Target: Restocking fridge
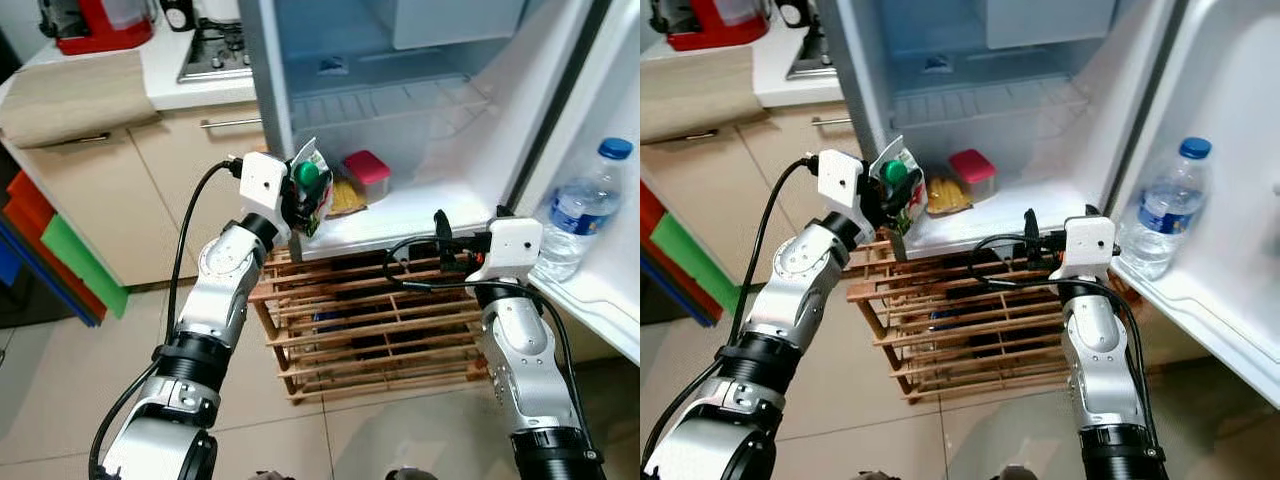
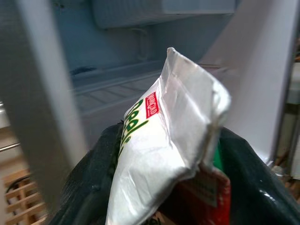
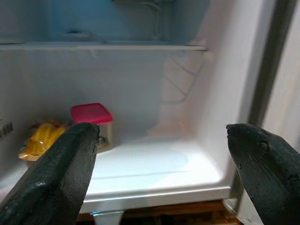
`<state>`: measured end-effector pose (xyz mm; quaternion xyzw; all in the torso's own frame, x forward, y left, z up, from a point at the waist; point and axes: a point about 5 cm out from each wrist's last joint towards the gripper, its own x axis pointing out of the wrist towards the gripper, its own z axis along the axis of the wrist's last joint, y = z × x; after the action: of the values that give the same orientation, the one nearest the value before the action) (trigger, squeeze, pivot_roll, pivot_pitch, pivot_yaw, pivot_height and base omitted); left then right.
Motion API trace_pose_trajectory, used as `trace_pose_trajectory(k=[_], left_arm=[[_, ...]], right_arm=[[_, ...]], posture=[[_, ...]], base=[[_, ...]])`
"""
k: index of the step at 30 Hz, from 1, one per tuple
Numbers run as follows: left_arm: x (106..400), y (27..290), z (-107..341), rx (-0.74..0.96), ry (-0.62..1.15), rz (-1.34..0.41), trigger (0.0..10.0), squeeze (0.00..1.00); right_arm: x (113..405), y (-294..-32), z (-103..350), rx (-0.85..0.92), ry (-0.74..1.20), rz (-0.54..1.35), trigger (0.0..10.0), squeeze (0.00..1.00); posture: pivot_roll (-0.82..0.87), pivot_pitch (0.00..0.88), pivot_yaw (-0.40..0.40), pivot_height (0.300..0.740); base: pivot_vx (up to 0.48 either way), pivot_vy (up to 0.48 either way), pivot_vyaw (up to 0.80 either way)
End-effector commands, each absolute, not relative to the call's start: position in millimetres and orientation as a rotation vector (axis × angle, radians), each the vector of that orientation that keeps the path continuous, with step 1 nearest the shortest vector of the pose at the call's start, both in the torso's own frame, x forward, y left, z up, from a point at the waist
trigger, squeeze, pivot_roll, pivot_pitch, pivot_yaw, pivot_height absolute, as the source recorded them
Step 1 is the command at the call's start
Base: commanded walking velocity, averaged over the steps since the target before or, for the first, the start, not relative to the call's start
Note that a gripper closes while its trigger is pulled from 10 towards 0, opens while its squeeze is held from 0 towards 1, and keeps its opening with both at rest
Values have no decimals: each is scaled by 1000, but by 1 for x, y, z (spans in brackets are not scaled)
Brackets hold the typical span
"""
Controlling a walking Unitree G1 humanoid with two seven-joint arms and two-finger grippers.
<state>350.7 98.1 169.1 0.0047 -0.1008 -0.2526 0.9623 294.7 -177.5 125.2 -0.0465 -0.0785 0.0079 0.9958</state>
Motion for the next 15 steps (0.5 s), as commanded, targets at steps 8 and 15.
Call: trace_pose_trajectory(k=[8, 15], left_arm=[[361, 91, 187, -4, -223, -511, 10000, 0], [369, 85, 191, 83, -219, -503, 10000, 0]], right_arm=[[294, -170, 130, -116, -165, 75, 10000, 0], [288, -167, 131, -113, -167, 72, 10000, 0]], posture=[[-146, 0, 114, 705], [-177, 0, 133, 683]], base=[[0, 0, -127], [0, 0, -267]])
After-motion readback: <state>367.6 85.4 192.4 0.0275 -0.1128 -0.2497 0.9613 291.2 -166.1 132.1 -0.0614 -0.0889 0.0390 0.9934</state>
